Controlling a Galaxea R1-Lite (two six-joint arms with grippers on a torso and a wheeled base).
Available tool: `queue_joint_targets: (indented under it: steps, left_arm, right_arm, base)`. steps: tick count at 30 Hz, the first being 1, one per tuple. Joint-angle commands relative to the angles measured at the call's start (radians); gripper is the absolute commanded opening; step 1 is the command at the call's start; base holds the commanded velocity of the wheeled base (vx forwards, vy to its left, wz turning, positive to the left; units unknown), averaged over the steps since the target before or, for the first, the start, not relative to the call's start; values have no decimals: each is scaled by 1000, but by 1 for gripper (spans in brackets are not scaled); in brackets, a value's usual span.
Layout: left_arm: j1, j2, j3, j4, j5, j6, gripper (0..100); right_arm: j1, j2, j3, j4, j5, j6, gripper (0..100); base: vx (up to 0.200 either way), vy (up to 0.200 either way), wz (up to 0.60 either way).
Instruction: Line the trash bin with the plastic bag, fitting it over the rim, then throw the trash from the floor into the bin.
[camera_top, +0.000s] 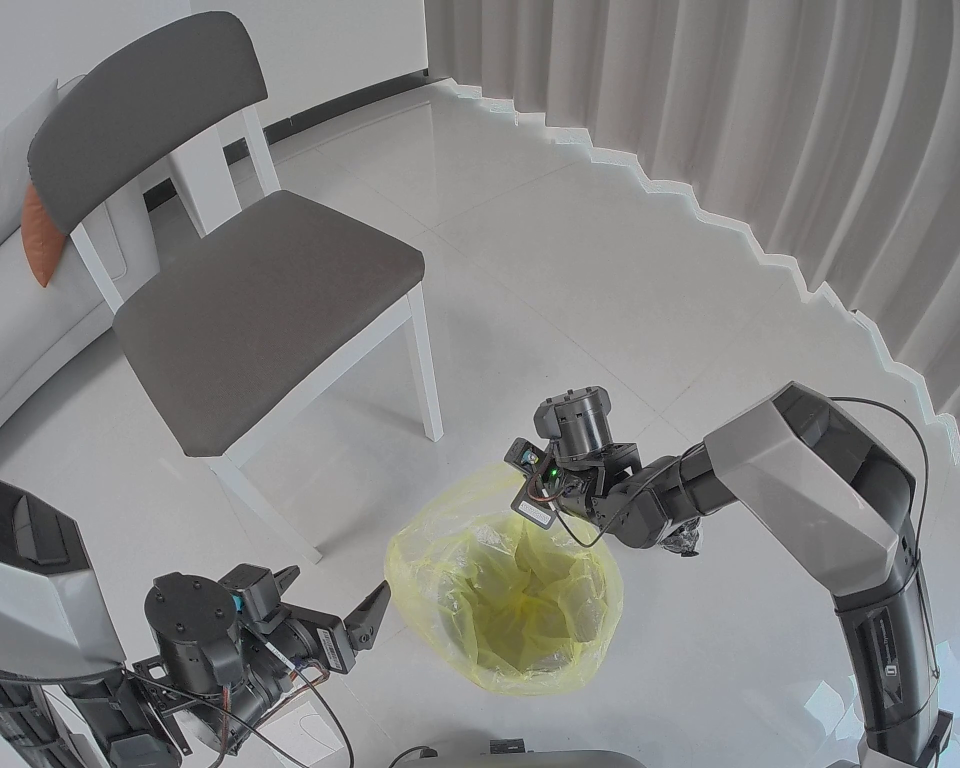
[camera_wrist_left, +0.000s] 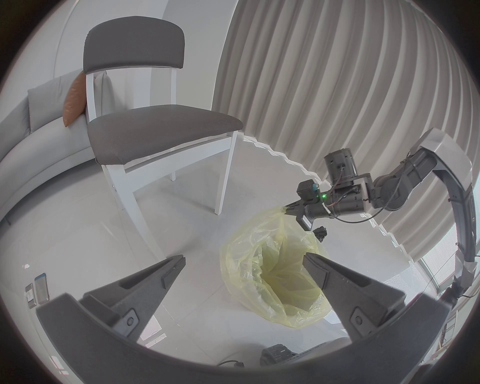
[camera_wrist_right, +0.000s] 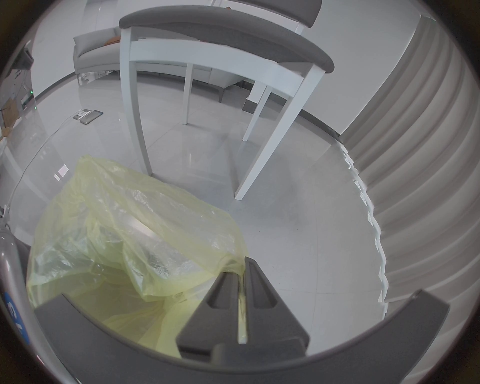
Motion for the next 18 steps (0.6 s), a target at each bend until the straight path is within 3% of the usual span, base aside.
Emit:
queue_joint_targets:
  steps: [1, 9, 10, 18]
  left_arm:
    - [-21, 1, 18, -18, 0, 0, 100]
    - [-23, -1, 18, -18, 2, 0, 100]
    - [-23, -2, 18, -18, 2, 0, 100]
    - [-13, 7, 14, -18, 2, -2, 100]
  right_arm:
    - [-26, 58, -26, -1, 0, -1, 0]
    - [-43, 76, -41, 1, 6, -4, 0]
    - [-43, 76, -43, 4, 6, -4, 100]
    - [-27, 56, -38, -4, 4, 1, 100]
  base:
    - [0, 0, 0]
    - [0, 0, 0]
    - [0, 0, 0]
    - [0, 0, 0]
